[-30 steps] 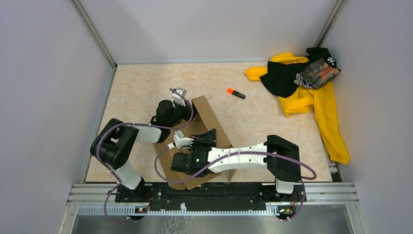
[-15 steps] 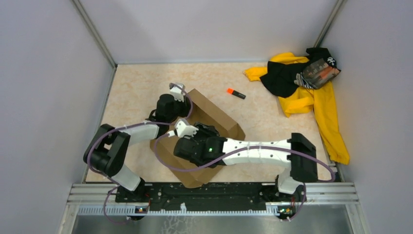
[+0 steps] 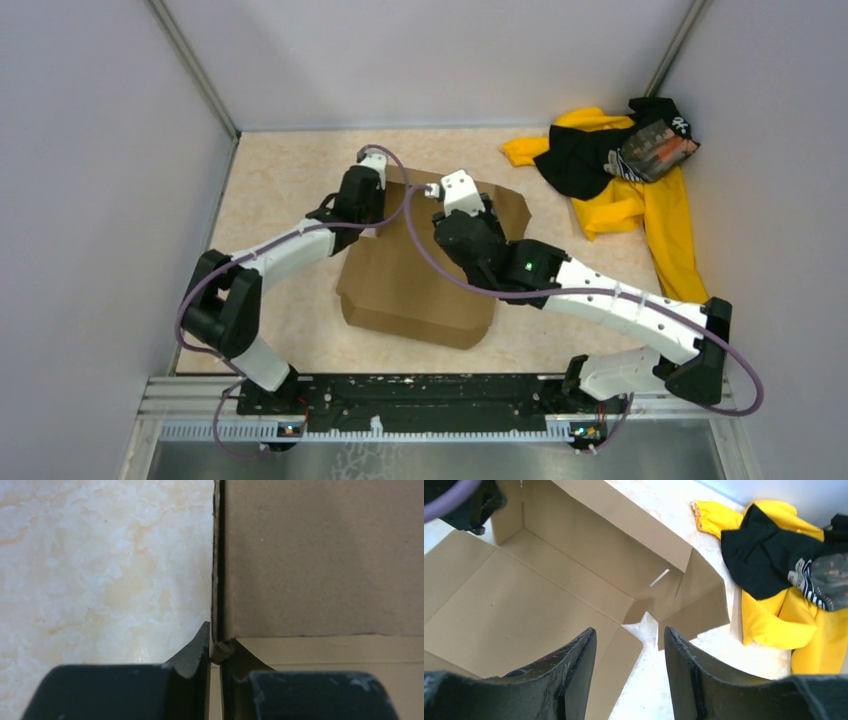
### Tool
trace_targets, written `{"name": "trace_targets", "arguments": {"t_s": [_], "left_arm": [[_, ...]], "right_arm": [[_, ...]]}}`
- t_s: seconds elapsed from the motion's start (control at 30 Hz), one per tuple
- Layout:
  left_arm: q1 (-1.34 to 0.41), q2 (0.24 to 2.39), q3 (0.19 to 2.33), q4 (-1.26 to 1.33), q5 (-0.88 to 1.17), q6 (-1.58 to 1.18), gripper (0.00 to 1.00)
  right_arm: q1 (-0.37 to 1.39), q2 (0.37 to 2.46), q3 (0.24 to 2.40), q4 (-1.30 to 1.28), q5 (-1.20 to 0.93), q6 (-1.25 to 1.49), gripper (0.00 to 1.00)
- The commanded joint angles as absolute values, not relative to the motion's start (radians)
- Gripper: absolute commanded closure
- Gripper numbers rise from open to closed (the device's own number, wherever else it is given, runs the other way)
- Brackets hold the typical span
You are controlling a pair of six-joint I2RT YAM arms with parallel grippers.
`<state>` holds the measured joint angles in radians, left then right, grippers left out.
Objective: Fold the paper box
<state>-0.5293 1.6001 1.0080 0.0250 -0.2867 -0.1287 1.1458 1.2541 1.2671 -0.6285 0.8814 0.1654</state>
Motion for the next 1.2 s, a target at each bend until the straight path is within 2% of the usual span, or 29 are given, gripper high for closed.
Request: {"name": "trace_targets", "arguments": {"t_s": [0.0,0.37,0.6,0.83,0.97,1.17], "left_arm": [[-0.557,1.677,1.152,-0.201,-0.405,-0.112,0.87],[-0.557,1.885,1.485,-0.606,-0.378,-0.097,0.88],[-0.499,1.904,1.572,-0.748,-0.208,-0.06,0.86],[-0.451,1.92,1.636,-0.917,-0.112,-0.04,0.84],[-0.423,1.919,1.598,-0.926,-0.046,-0.019,0.83],[-0.426,1.96,1.655,-0.986,-0.009,-0.041,0.8]], "right_arm": [[1.059,1.2,1.222,-0.586,0.778,0.225,0.48],[0.807,1.181,1.308,-0.682,0.512,0.217,0.48],[0.652,1.208,1.401,-0.761,0.335,0.198,0.48],[0.6,1.254,1.424,-0.773,0.242,0.197,0.47],[0.575,1.273,1.39,-0.764,0.196,0.196,0.47],[0.556,1.288,1.339,-0.757,0.169,0.187,0.46]]}}
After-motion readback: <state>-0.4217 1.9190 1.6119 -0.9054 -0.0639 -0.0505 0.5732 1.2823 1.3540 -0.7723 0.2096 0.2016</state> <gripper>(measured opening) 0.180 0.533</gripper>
